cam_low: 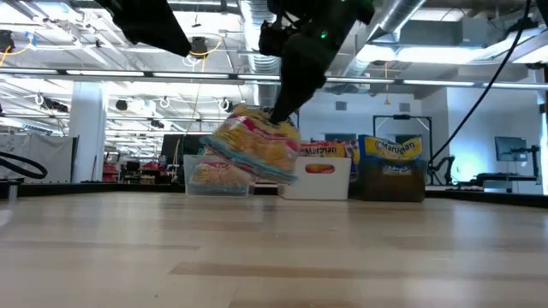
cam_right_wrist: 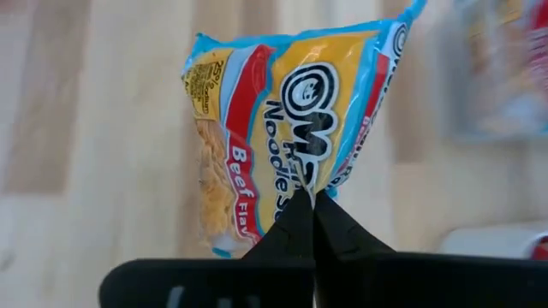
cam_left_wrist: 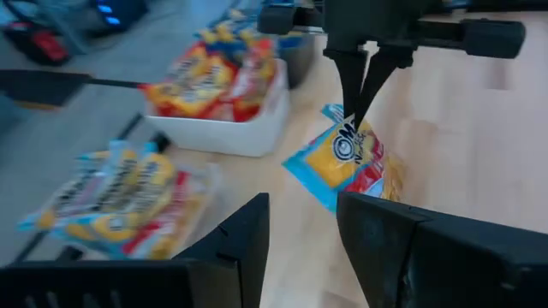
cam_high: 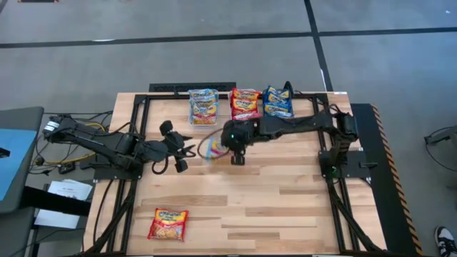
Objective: Sort Maruchan noodles
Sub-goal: Put the light blue noodle pack into the transparent bin
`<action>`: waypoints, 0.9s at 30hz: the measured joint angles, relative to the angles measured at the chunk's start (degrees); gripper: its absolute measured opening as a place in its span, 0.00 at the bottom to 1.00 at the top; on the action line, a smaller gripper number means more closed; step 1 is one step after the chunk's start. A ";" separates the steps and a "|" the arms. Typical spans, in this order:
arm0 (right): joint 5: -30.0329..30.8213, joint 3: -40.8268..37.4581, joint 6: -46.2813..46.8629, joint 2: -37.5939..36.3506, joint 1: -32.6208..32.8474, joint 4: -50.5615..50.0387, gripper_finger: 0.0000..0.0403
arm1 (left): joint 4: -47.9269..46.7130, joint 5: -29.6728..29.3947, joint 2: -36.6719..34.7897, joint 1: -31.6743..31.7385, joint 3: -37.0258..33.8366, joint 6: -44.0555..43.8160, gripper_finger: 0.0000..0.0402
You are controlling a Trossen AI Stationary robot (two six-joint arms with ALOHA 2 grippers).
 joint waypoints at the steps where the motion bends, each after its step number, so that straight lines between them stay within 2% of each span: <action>1: 0.00 0.00 -0.48 0.00 -0.95 1.16 0.00 | 0.00 -0.70 0.00 0.56 0.00 0.66 0.32; 6: -0.04 0.00 -0.28 0.00 -4.53 8.16 0.01 | 0.00 -1.35 0.00 3.86 0.00 2.72 0.32; 16: 3.19 0.15 -1.27 0.00 -9.32 22.74 0.01 | 0.13 -1.08 0.00 9.14 0.00 -1.41 0.32; 27: 6.90 7.91 -13.70 0.87 -13.92 23.85 0.01 | 0.15 -0.61 0.00 10.46 0.00 -4.09 0.32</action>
